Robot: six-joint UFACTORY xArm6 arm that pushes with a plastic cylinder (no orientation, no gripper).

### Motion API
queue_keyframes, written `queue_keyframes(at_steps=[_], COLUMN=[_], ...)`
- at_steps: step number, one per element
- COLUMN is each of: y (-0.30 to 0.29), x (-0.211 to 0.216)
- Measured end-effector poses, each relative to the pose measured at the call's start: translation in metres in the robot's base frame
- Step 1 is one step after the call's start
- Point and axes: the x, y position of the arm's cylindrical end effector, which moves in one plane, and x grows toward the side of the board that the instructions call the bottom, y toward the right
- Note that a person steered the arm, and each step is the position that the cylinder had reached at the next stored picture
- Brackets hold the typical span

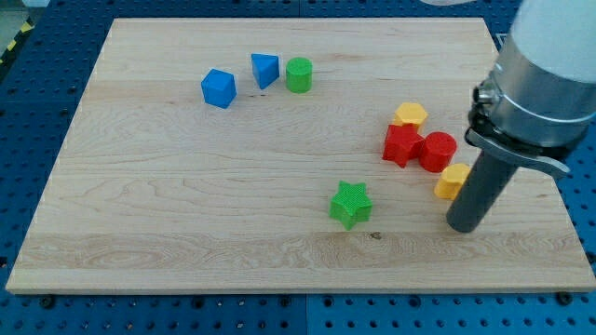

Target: Slide the green star closer to green circle

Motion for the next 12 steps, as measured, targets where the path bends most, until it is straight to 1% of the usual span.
queue_keyframes(at_steps=[1,3,4,5,6,7,8,10,12], y=[0.008,-0.009,-0.009,-0.028,-0.079,-0.098,-0.105,-0.168,-0.173], x=[-0.006,-0.049,-0.029,-0.002,0.010,0.008,-0.003,-0.018,-0.073])
